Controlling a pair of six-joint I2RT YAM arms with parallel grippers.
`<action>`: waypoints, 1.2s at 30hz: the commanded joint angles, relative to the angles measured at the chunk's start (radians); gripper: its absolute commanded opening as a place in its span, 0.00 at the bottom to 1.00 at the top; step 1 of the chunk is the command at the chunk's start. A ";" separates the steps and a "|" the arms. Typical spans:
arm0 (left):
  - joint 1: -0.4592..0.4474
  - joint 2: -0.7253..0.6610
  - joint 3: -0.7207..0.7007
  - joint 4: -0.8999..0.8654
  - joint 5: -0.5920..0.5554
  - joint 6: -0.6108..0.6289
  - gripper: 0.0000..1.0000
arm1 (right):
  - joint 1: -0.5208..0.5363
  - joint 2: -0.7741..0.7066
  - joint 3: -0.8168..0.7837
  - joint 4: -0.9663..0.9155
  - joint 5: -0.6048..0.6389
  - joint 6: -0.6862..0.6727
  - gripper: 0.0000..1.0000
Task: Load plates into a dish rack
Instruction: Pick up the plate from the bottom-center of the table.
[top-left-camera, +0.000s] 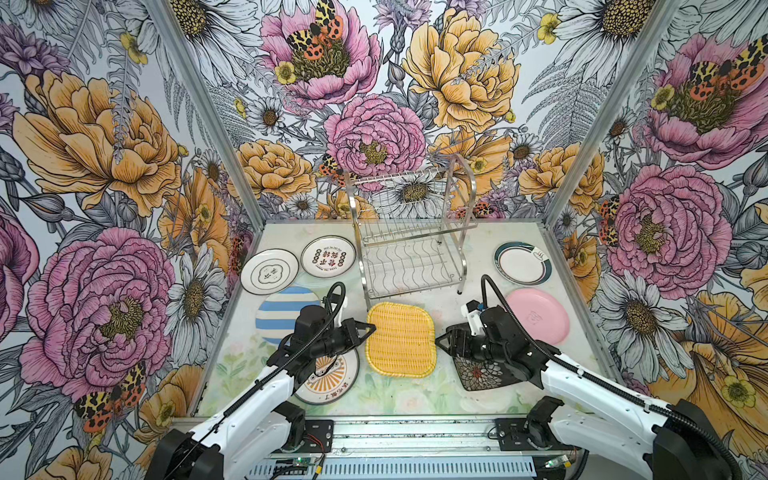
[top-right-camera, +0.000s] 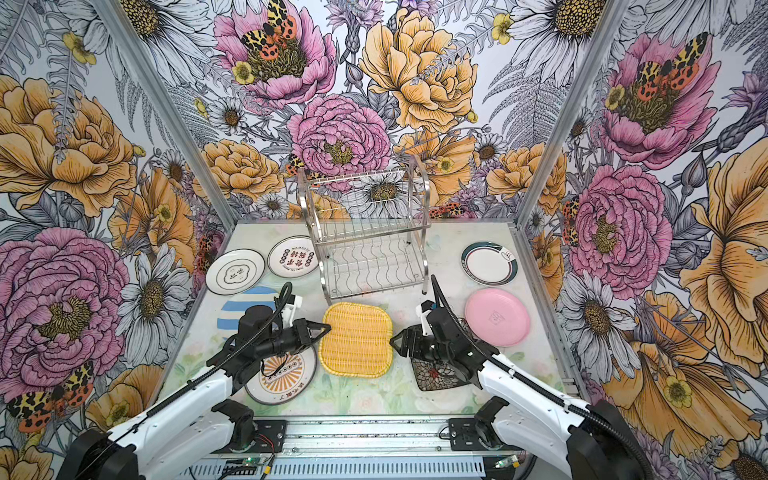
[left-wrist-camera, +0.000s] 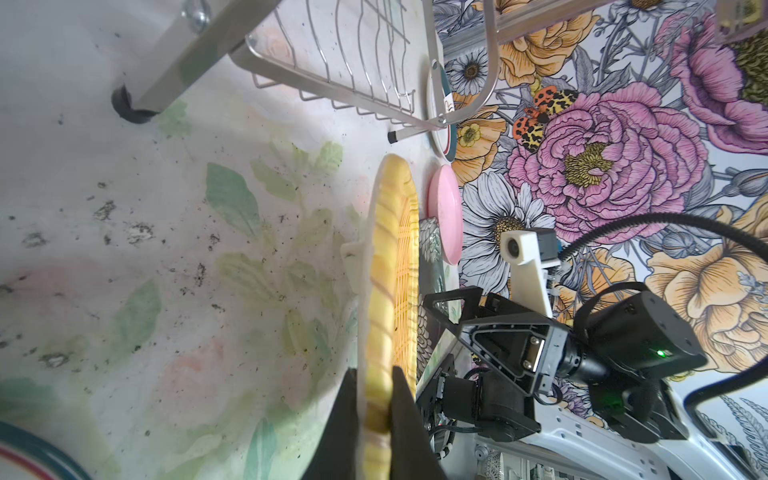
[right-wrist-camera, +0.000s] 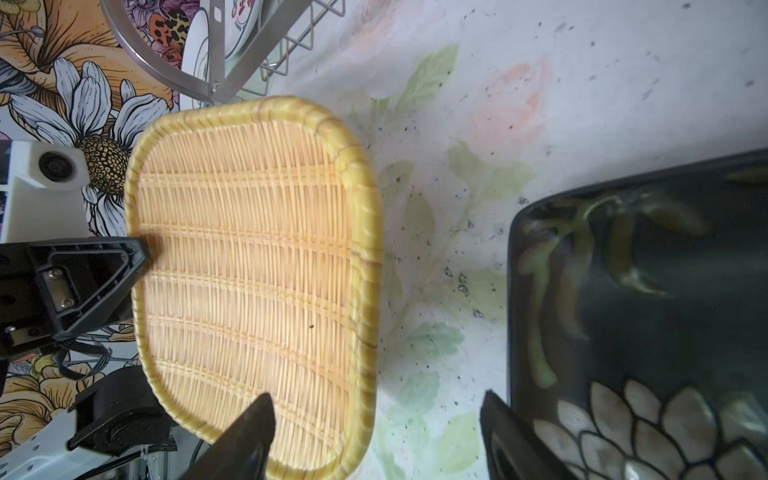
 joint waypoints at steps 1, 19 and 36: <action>0.010 -0.056 0.041 0.071 0.063 -0.055 0.00 | -0.010 0.020 0.050 0.102 -0.070 -0.023 0.78; 0.010 -0.069 0.061 0.164 0.111 -0.106 0.00 | -0.068 0.190 0.090 0.530 -0.430 0.063 0.73; 0.013 -0.021 0.067 0.185 0.133 -0.107 0.00 | -0.083 0.173 0.103 0.510 -0.455 0.035 0.09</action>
